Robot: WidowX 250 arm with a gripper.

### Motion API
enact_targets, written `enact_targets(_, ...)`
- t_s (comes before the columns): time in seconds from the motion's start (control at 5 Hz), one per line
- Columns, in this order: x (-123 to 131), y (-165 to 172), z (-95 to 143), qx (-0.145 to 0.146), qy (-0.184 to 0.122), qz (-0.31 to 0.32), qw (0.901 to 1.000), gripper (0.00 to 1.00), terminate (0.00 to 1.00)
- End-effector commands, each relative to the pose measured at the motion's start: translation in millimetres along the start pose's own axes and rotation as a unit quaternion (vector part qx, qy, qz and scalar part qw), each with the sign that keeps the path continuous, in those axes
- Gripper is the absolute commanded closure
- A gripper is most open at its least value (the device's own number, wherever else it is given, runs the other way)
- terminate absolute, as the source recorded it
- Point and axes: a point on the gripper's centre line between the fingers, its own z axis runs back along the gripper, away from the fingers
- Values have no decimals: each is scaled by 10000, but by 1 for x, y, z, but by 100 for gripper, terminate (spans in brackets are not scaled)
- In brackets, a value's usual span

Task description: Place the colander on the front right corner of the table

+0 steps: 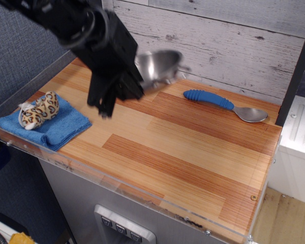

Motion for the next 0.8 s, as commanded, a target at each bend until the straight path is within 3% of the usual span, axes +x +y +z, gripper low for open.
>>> enact_targets(0.0,24,-49,4,-197,-121,-620,9978,100,0)
enact_targets(0.6,42,-76,-41,-527,109,-1069,9928,100,0)
